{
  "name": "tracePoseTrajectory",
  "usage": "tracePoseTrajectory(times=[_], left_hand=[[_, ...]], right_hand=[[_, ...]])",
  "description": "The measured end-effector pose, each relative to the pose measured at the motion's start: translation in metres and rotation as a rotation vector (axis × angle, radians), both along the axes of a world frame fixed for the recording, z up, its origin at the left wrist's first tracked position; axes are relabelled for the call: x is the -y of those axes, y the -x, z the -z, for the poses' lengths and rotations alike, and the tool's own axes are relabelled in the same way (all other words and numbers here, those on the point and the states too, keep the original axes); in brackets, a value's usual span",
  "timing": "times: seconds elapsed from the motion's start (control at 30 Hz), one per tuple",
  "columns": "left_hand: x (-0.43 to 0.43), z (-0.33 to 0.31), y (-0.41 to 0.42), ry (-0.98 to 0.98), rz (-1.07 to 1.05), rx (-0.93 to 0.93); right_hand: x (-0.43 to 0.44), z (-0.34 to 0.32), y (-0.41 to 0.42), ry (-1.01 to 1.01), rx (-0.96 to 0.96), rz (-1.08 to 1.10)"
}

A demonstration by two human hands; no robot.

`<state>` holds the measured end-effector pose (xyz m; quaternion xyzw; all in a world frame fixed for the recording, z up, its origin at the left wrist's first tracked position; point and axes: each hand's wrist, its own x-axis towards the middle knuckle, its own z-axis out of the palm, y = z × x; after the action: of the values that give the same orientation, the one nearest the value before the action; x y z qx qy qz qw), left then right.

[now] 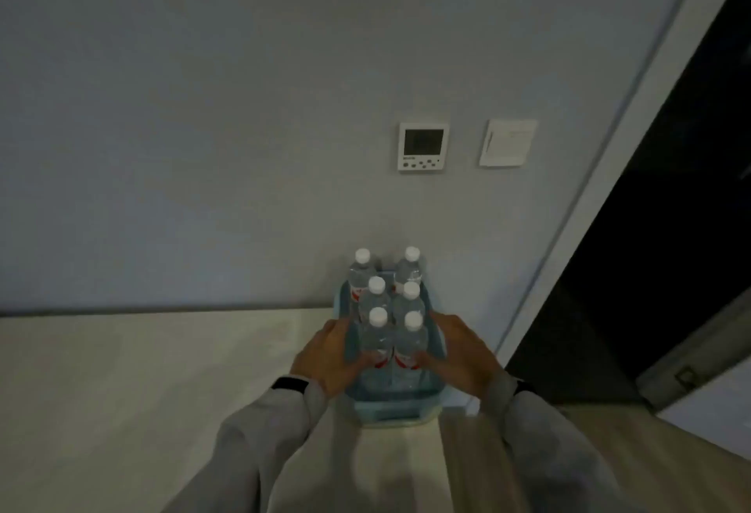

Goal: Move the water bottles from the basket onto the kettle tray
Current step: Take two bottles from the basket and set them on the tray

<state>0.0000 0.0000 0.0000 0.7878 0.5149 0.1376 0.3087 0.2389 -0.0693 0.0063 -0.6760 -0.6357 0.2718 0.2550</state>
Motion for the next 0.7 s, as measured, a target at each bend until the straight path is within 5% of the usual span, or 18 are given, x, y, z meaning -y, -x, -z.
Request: tracePoseTrajectory(times=[0.37,0.7], left_hand=[[-0.015,0.059,-0.043,0.145,-0.153,0.318],[-0.015,0.066,-0.045,0.09,-0.235,0.35]], right_hand=[[-0.021,0.075,0.031,-0.08,-0.242,0.243],[-0.023,0.084,0.029,-0.074,-0.254,0.32]])
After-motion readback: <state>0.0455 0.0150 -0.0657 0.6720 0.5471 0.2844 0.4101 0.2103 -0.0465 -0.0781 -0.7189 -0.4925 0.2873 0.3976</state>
